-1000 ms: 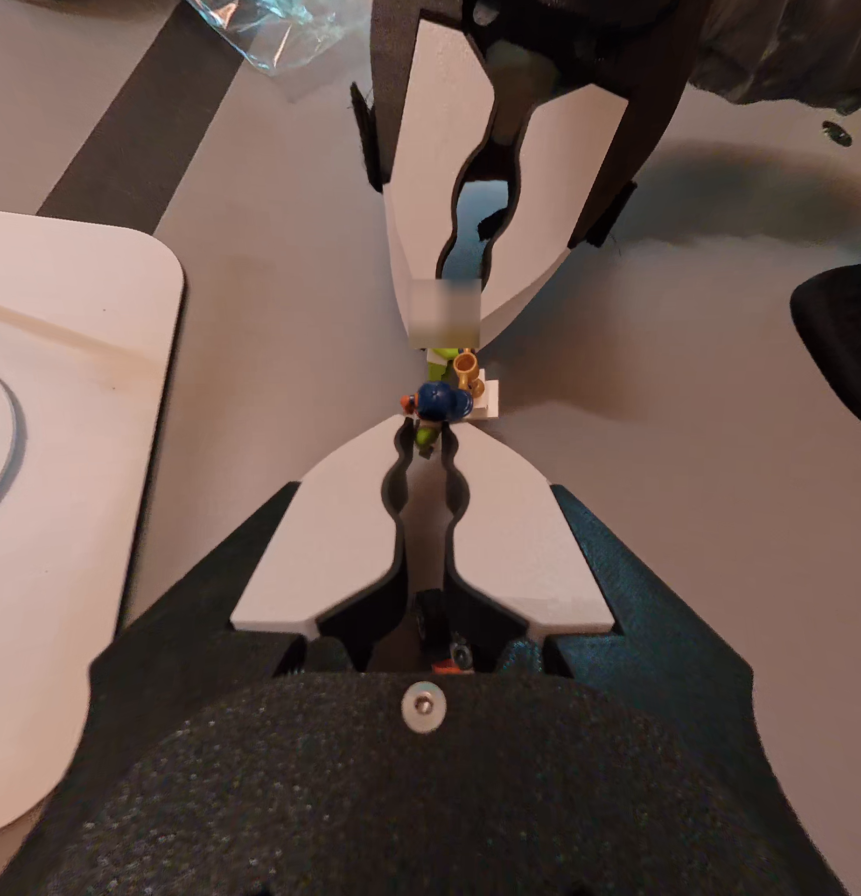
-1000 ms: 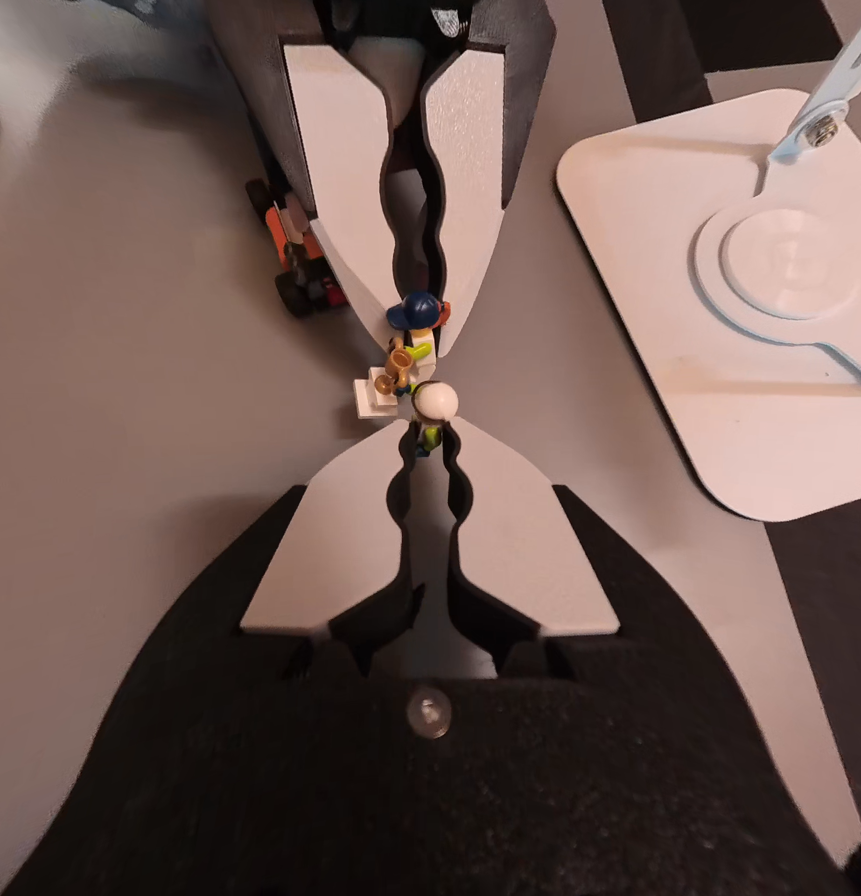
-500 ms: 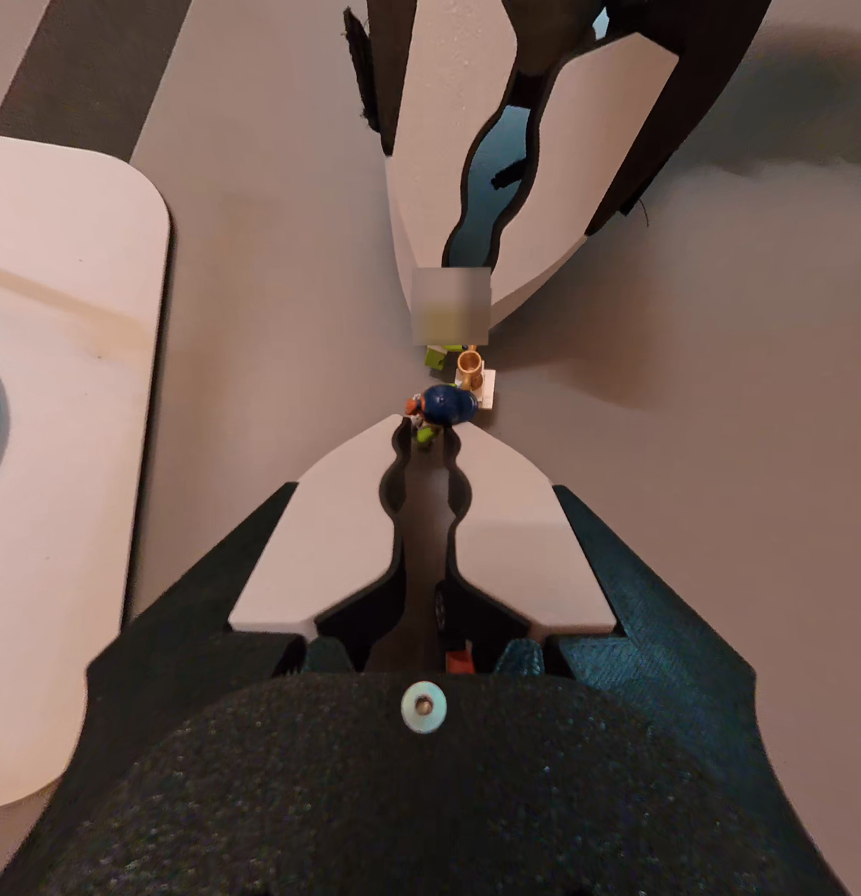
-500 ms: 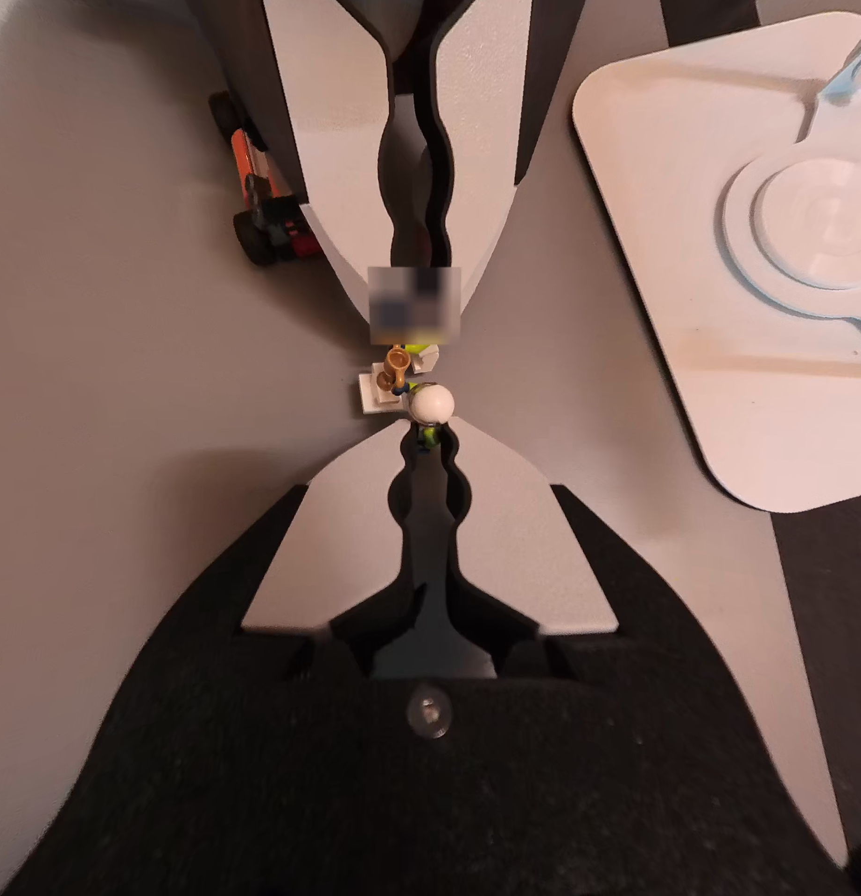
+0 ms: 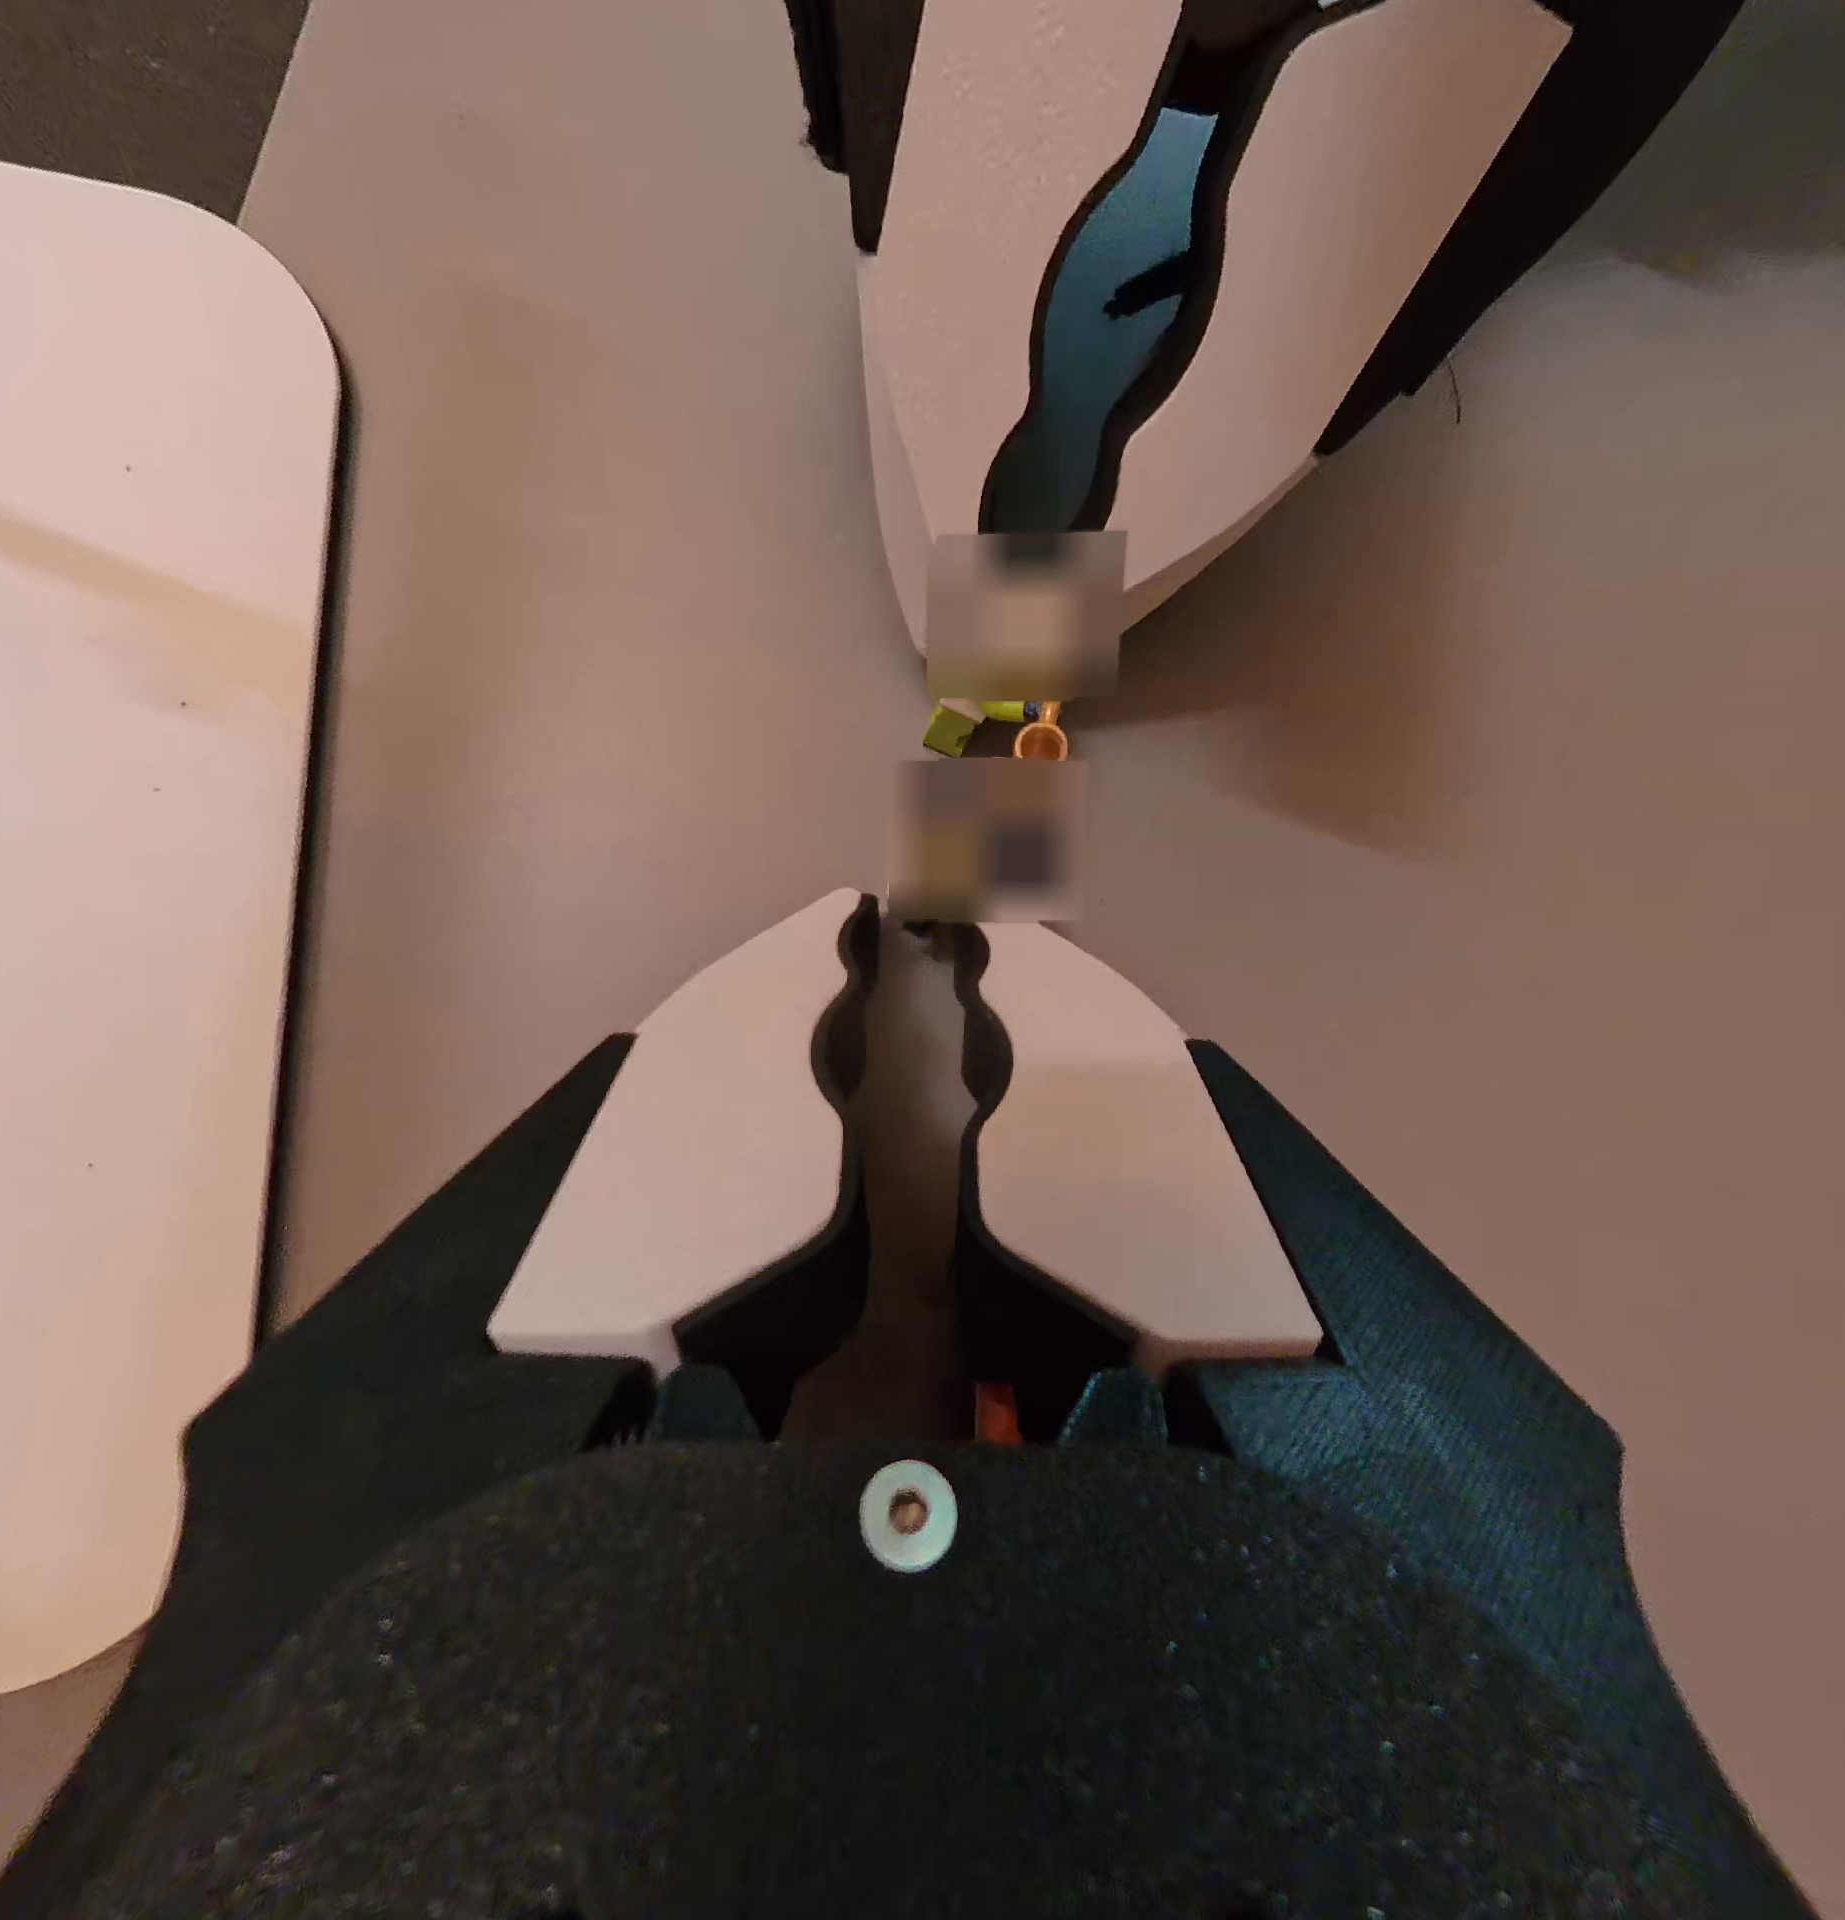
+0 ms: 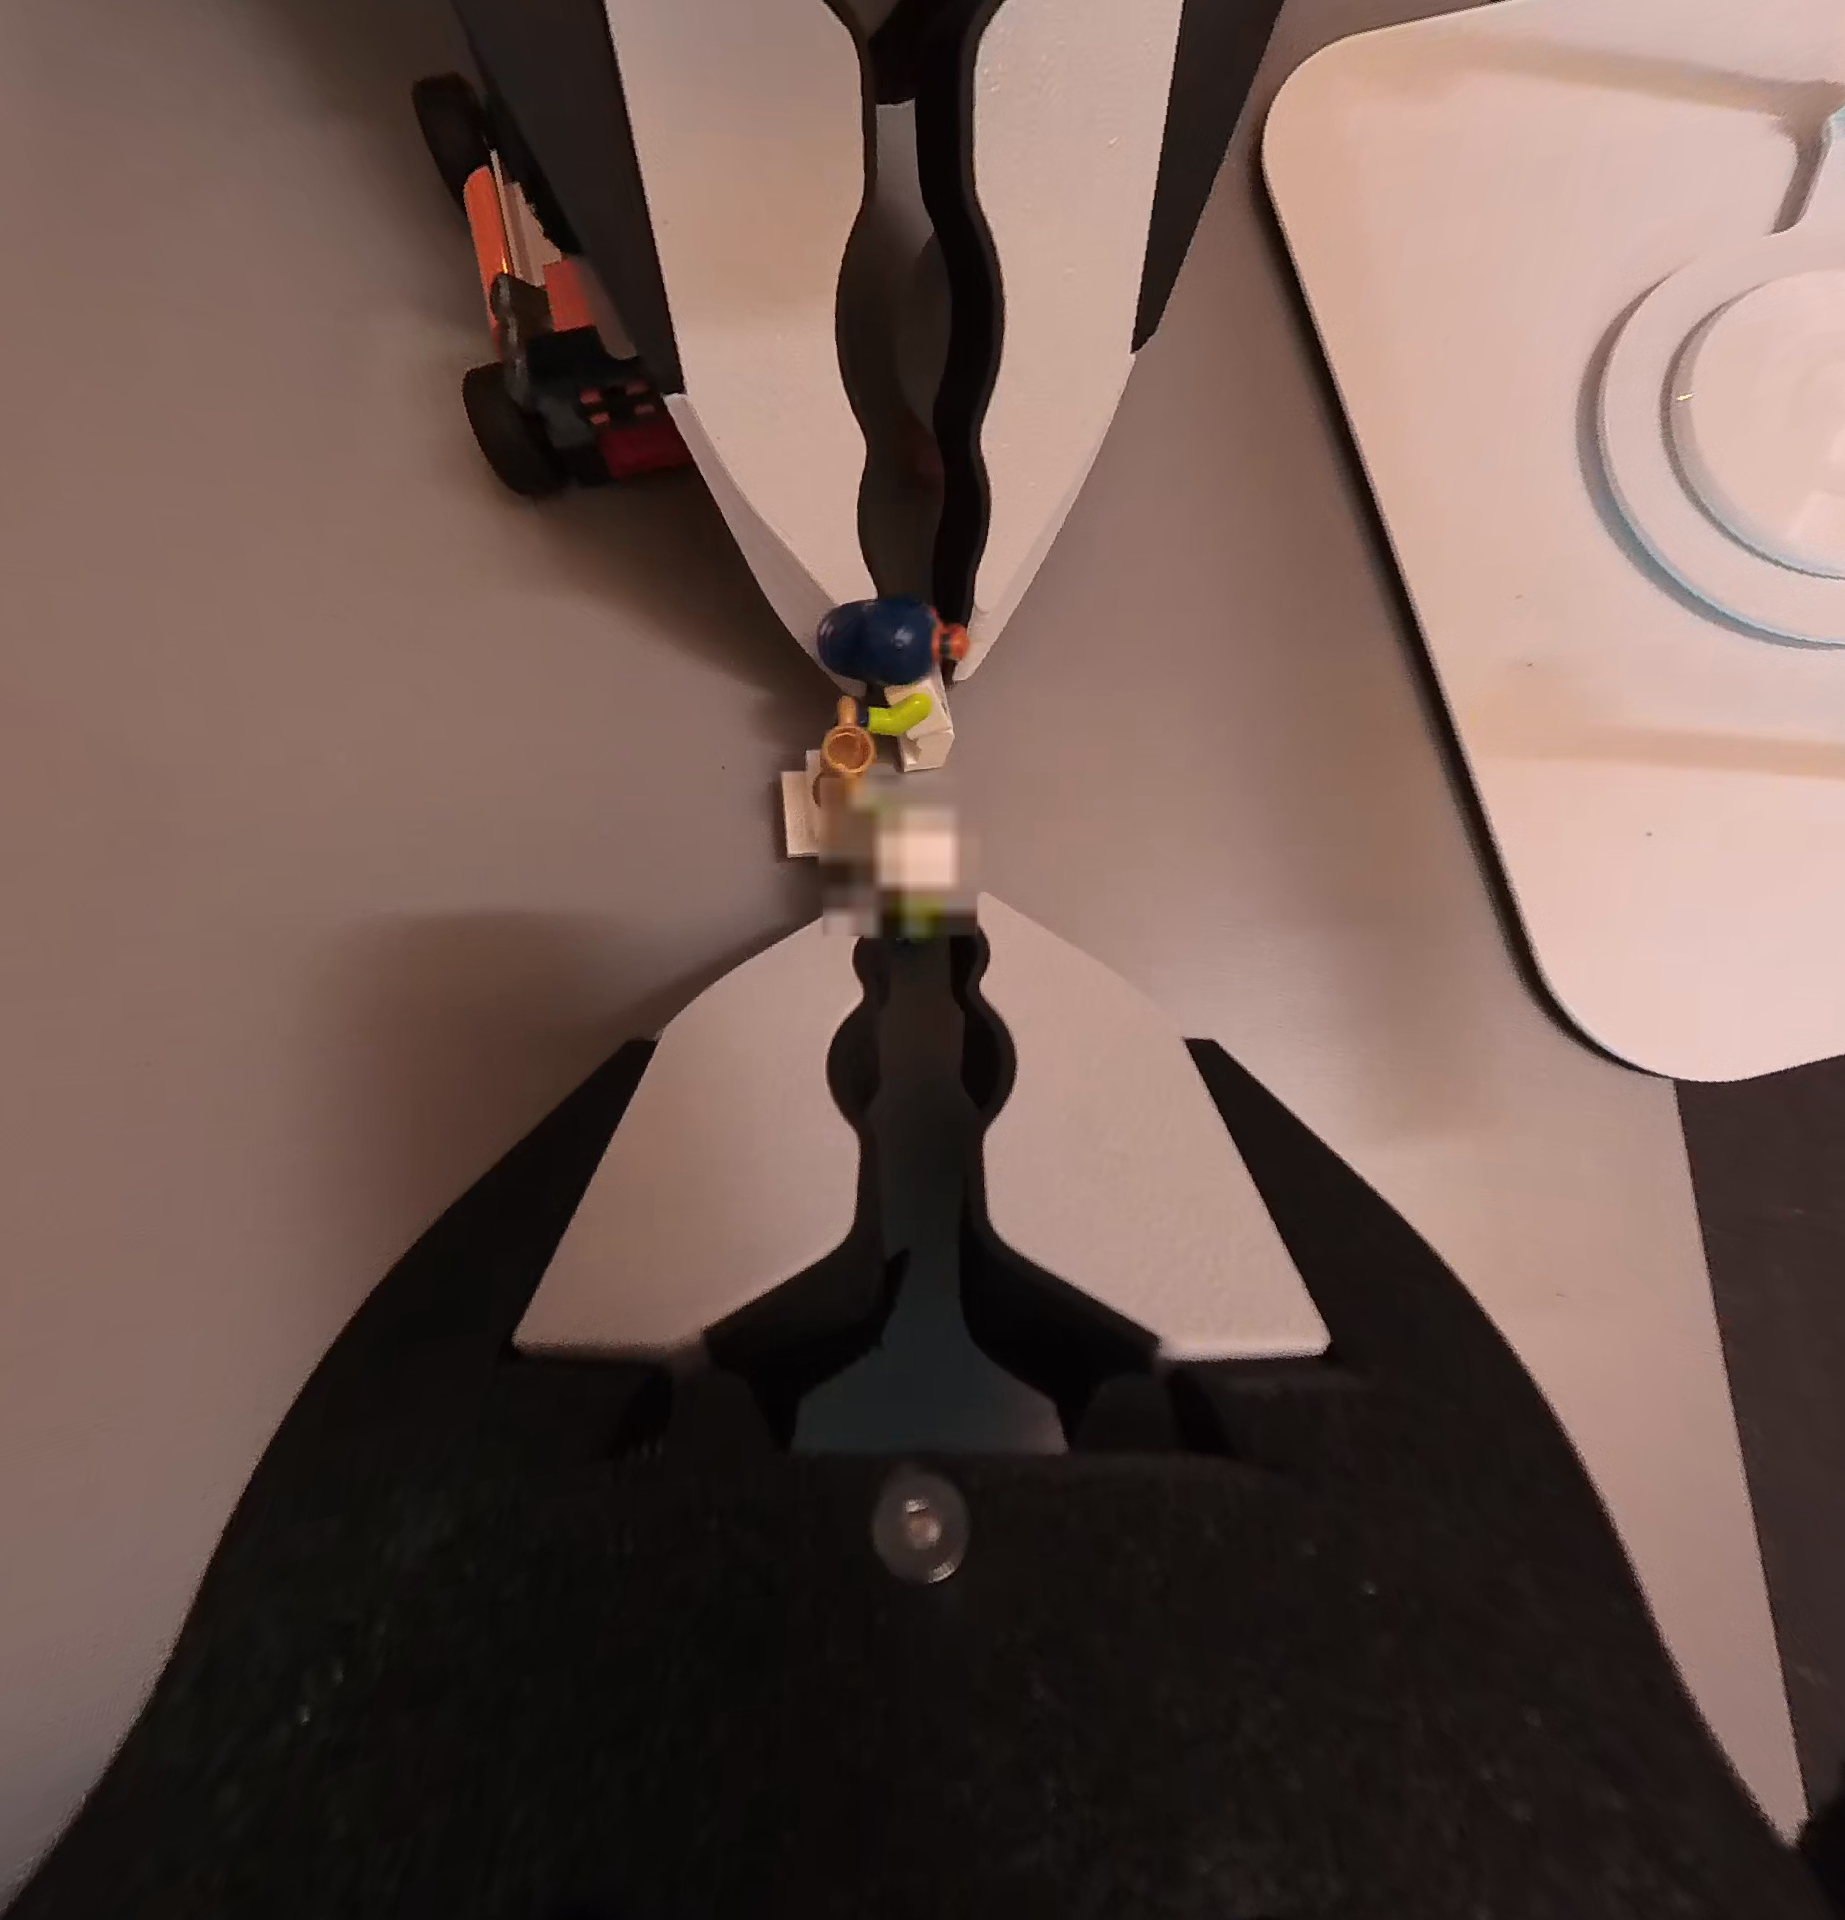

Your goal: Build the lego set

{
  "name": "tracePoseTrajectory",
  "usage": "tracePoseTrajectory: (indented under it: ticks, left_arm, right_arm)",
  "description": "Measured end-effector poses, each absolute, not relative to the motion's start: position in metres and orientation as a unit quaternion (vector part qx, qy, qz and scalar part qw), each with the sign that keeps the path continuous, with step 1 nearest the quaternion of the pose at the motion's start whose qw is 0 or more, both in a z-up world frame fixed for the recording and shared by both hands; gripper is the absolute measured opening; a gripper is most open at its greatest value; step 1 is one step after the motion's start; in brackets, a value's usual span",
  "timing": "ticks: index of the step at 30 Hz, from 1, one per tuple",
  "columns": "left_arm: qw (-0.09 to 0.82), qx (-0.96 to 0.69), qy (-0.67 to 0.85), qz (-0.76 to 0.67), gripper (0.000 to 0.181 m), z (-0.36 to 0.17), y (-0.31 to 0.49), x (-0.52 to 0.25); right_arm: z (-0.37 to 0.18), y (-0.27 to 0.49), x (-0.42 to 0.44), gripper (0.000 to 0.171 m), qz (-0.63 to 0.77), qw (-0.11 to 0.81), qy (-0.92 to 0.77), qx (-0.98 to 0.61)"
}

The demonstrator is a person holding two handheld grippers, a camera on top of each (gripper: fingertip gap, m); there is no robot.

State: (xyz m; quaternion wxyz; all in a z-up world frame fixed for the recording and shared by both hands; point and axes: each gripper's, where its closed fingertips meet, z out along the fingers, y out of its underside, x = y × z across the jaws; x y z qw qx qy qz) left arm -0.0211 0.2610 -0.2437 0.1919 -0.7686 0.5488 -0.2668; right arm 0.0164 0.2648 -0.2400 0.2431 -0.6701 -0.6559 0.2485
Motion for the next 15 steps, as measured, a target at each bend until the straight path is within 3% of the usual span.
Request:
tracePoseTrajectory:
  ticks: [15]
  left_arm:
    - [0.204, -0.757, 0.552, -0.283, 0.013, -0.240, 0.259, -0.020]
  right_arm:
    - [-0.205, 0.261, 0.007, 0.021, 0.257, 0.273, -0.650, -0.661]
